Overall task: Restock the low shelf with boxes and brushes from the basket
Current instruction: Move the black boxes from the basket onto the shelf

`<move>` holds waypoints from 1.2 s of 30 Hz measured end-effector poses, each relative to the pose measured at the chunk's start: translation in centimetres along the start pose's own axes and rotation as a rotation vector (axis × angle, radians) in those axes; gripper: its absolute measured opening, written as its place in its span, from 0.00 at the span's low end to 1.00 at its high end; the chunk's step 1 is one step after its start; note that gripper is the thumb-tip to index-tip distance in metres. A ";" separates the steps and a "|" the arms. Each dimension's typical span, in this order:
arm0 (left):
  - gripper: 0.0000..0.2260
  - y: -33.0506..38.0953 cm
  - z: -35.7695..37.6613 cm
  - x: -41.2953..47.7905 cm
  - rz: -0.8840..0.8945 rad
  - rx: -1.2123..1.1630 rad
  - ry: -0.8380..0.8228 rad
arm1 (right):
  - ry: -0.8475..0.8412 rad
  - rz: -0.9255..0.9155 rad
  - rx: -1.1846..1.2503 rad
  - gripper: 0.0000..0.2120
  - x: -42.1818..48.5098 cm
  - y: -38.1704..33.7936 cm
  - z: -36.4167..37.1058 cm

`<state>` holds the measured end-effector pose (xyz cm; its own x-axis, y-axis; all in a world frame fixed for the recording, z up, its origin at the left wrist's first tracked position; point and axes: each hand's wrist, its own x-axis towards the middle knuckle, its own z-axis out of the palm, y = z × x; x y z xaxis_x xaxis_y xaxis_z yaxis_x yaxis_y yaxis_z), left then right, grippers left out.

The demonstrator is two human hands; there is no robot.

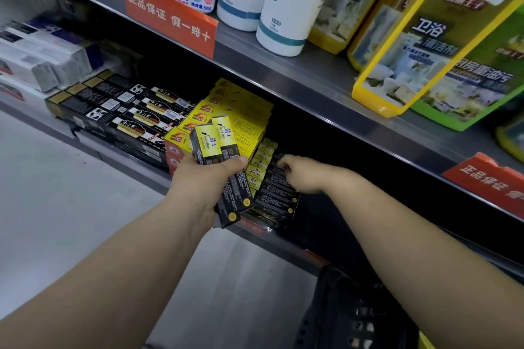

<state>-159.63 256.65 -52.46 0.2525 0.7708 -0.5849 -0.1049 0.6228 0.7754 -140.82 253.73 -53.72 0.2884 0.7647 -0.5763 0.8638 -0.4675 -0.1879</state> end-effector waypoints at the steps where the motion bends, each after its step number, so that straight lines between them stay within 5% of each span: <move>1: 0.20 -0.1 0.1 -0.1 0.003 0.004 -0.009 | -0.019 -0.072 0.193 0.18 -1.2 -0.7 -0.7; 4: 0.20 -0.3 0.6 -0.3 0.016 0.013 -0.049 | -0.250 -0.244 0.787 0.16 -5.7 -3.0 -1.3; 8: 0.17 -0.4 1.2 -0.7 -0.015 -0.014 -0.155 | -0.115 -0.320 0.855 0.22 -7.7 -3.5 -0.2; 11: 0.21 -0.6 1.4 -0.8 -0.012 0.013 -0.134 | -0.098 -0.246 0.914 0.16 -7.2 -2.0 -0.8; 14: 0.30 -0.4 1.1 -0.4 -0.015 0.044 0.007 | 0.113 -0.006 0.527 0.12 -5.2 0.4 -1.9; 16: 0.30 -0.2 1.1 -0.2 -0.014 0.026 0.054 | 0.198 0.158 0.076 0.21 -3.0 1.8 -2.1; 18: 0.31 0.0 1.1 0.0 -0.042 0.027 0.081 | 0.170 0.244 -0.112 0.26 -0.9 2.5 -1.6; 26: 0.14 0.2 0.9 -0.1 -0.069 0.029 0.074 | 0.013 0.204 -0.129 0.29 3.8 2.3 1.8; 33: 0.23 -0.6 1.0 0.4 -0.018 0.113 0.024 | -0.013 0.137 -0.226 0.28 2.5 0.9 1.1; 36: 0.12 -0.6 1.3 0.2 -0.011 0.134 0.029 | 0.000 -0.101 0.150 0.21 -0.7 -0.9 -1.1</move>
<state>-158.26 256.24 -52.70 0.2252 0.7687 -0.5987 0.0278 0.6091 0.7926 -141.33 254.06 -52.28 0.2037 0.8111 -0.5482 0.8169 -0.4495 -0.3614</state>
